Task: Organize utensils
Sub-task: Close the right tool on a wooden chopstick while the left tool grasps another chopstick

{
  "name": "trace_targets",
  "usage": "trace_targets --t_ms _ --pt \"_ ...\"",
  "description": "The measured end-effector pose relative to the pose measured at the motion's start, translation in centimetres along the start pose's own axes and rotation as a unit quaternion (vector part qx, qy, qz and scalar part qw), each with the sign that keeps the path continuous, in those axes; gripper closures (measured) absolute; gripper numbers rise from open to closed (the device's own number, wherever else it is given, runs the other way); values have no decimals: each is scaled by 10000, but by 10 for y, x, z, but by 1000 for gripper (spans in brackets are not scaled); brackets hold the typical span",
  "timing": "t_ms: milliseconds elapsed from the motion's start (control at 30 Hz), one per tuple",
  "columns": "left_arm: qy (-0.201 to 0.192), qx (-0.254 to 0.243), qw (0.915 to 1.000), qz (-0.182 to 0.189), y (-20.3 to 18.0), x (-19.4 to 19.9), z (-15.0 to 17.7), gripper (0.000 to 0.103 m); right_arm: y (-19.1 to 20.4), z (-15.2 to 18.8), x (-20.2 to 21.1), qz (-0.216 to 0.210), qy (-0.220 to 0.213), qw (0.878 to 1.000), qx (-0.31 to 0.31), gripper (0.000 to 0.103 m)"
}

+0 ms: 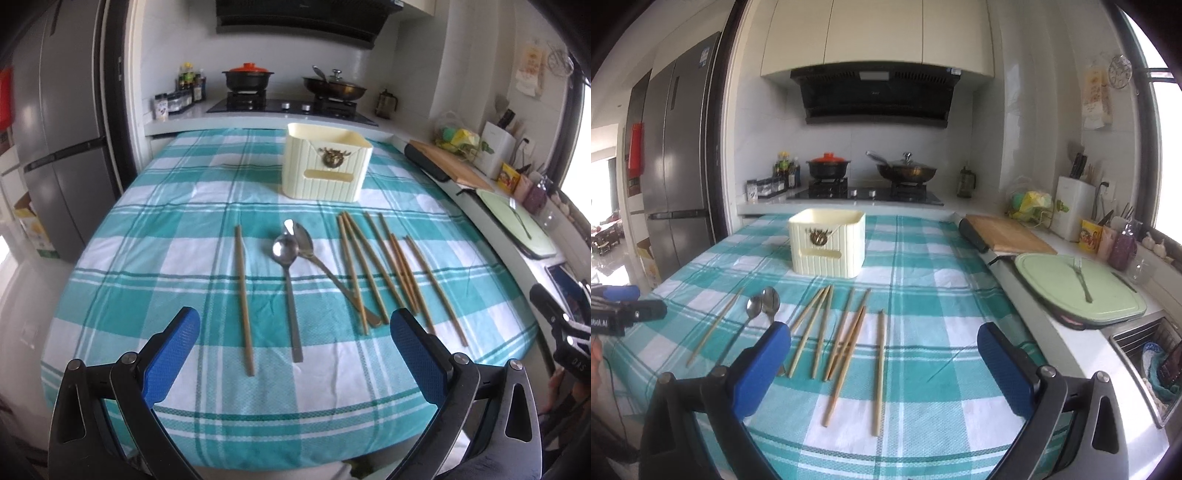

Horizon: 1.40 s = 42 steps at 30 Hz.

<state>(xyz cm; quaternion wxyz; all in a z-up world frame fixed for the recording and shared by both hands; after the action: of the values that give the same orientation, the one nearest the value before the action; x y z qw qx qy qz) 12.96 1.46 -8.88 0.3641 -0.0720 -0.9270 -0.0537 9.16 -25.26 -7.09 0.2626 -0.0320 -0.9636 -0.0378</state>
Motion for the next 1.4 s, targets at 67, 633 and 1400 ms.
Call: trace_targets --t_ms 67,633,1400 --pt "127 37 9998 -120 10 -14 5 1 -1 11 -14 32 296 9996 17 0" --pt "741 93 9968 -286 53 -102 2 1 -23 29 -107 167 1359 9904 -207 0" --pt "1488 -300 9884 -90 68 -197 -21 25 -17 36 -236 -210 2681 9630 171 56"
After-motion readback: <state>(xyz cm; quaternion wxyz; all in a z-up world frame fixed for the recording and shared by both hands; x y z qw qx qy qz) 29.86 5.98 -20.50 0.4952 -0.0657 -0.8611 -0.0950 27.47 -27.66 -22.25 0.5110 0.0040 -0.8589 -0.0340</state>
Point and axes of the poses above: each gripper's, at about its wrist camera, not at the fingertips, and x roughly against the way its jaws point, y to its left, z to its underside, the point moved 4 cm from there along -x, roughly the way its jaws point, and after that the axes turned 12 degrees about -x, right-handed, at the moved point
